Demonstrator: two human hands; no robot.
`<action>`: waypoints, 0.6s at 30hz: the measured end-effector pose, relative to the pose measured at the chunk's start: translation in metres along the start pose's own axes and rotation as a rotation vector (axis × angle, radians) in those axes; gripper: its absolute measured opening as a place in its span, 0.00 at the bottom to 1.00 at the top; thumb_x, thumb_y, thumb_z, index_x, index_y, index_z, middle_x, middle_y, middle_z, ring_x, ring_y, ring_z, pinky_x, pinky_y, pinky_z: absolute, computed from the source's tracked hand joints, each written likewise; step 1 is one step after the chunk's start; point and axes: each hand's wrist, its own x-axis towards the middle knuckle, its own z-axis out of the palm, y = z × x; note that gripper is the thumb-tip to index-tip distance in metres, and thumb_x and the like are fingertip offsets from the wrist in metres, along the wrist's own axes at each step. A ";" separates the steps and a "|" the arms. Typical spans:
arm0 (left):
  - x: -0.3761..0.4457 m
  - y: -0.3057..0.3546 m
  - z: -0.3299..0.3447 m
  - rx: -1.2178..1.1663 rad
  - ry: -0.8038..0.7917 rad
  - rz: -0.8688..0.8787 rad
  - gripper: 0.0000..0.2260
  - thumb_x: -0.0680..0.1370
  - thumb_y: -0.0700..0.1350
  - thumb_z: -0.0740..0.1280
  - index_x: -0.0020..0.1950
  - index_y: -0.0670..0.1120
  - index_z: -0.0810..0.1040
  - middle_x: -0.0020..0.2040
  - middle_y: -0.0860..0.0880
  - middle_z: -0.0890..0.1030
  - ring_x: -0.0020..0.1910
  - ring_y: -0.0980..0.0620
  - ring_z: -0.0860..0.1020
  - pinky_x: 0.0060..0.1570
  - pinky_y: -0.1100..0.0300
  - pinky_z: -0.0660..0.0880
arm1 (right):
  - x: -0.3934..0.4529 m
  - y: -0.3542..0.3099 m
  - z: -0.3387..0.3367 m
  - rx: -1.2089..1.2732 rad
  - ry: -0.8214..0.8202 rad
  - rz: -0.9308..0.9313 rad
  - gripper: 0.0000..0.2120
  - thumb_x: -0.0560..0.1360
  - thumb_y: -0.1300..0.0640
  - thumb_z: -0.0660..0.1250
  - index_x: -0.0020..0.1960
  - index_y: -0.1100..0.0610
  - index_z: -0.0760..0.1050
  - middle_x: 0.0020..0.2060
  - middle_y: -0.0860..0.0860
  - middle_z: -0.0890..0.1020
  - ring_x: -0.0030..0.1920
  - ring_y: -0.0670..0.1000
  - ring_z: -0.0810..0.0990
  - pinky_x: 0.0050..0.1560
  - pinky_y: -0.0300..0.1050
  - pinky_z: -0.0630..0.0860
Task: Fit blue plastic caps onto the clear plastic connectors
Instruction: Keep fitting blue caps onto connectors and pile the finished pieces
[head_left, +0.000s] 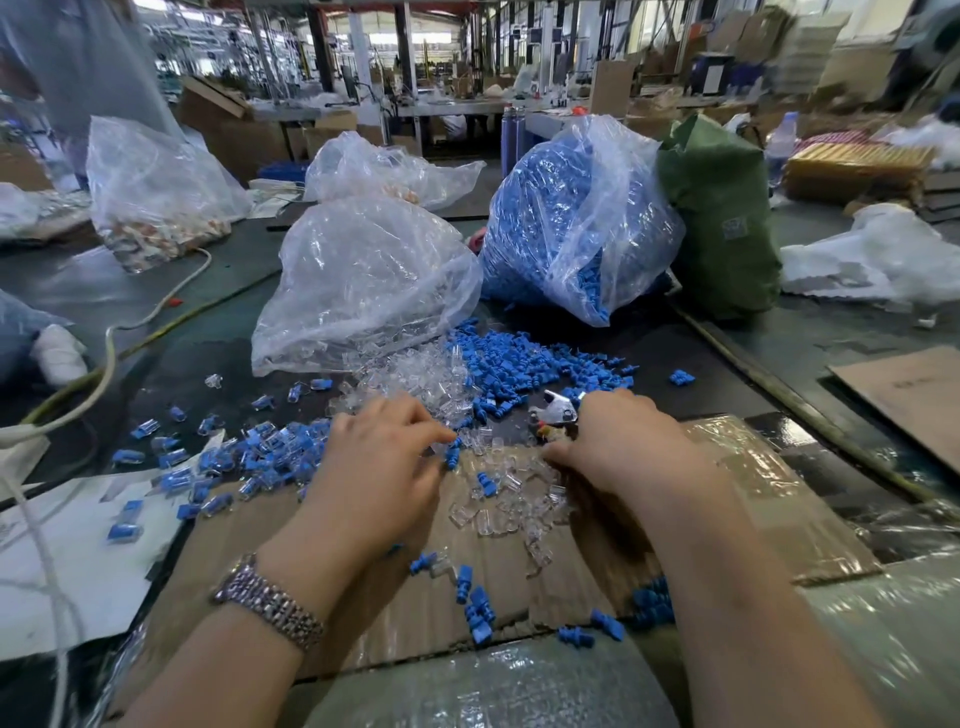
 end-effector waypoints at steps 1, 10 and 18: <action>0.000 0.001 0.002 0.011 -0.020 0.007 0.14 0.82 0.52 0.62 0.67 0.61 0.76 0.53 0.62 0.69 0.56 0.62 0.63 0.58 0.58 0.58 | 0.000 -0.001 0.000 -0.016 0.003 -0.003 0.24 0.75 0.35 0.69 0.45 0.55 0.66 0.59 0.57 0.75 0.61 0.61 0.72 0.62 0.60 0.73; 0.000 0.005 0.001 -0.091 -0.058 -0.017 0.08 0.81 0.47 0.66 0.58 0.56 0.81 0.53 0.57 0.76 0.52 0.58 0.75 0.57 0.59 0.76 | -0.008 -0.013 -0.004 0.073 0.141 -0.215 0.17 0.77 0.42 0.70 0.62 0.48 0.74 0.60 0.51 0.72 0.66 0.57 0.68 0.67 0.63 0.67; -0.001 0.006 -0.006 -0.209 -0.003 -0.098 0.06 0.78 0.45 0.72 0.53 0.55 0.81 0.44 0.60 0.79 0.41 0.65 0.76 0.40 0.74 0.71 | -0.017 -0.037 0.006 0.074 0.043 -0.475 0.05 0.77 0.47 0.73 0.51 0.46 0.83 0.46 0.46 0.79 0.55 0.51 0.69 0.57 0.55 0.65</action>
